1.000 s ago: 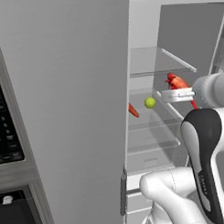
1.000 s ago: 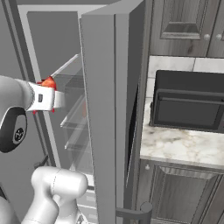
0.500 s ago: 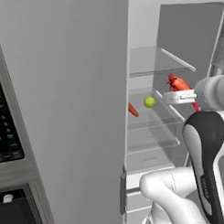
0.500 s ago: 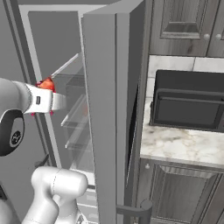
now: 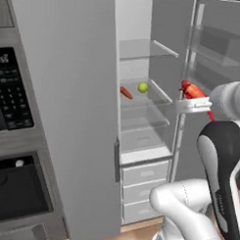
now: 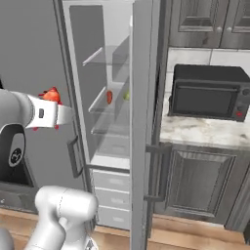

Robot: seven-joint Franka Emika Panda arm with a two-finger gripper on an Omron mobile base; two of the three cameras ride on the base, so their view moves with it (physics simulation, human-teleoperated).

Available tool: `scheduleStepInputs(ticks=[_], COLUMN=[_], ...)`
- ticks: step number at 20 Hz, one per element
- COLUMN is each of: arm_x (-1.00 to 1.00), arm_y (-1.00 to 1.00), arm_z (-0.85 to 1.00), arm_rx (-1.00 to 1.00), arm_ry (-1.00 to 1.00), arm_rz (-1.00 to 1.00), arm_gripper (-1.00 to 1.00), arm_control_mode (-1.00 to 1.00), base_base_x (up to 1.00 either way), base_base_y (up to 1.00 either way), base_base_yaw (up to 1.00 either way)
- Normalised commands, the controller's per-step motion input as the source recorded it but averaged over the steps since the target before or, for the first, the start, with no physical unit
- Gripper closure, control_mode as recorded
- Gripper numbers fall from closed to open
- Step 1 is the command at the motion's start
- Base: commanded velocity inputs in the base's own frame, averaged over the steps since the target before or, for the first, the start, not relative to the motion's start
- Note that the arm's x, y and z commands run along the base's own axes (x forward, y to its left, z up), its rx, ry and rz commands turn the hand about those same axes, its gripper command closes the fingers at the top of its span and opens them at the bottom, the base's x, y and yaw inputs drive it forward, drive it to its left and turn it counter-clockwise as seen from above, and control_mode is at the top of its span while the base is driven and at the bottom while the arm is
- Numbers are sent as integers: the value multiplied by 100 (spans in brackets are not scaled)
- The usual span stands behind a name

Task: Open the fridge, remove the pear, carrot, and fish, and place them on any counter.

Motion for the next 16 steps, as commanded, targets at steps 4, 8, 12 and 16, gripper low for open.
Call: scheduleStepInputs(ticks=[4,8,12,16], arm_x=[0,0,0,0], arm_y=[0,0,0,0], arm_z=[0,0,0,0], arm_rx=[0,0,0,0], arm_ry=[0,0,0,0], arm_rz=[0,0,0,0], arm_gripper=[100,100,100,100], arm_control_mode=[100,100,100,100], base_base_x=[-88,-62,-48,-56], base_base_y=[33,32,28,29], base_base_yaw=[31,82,100,100])
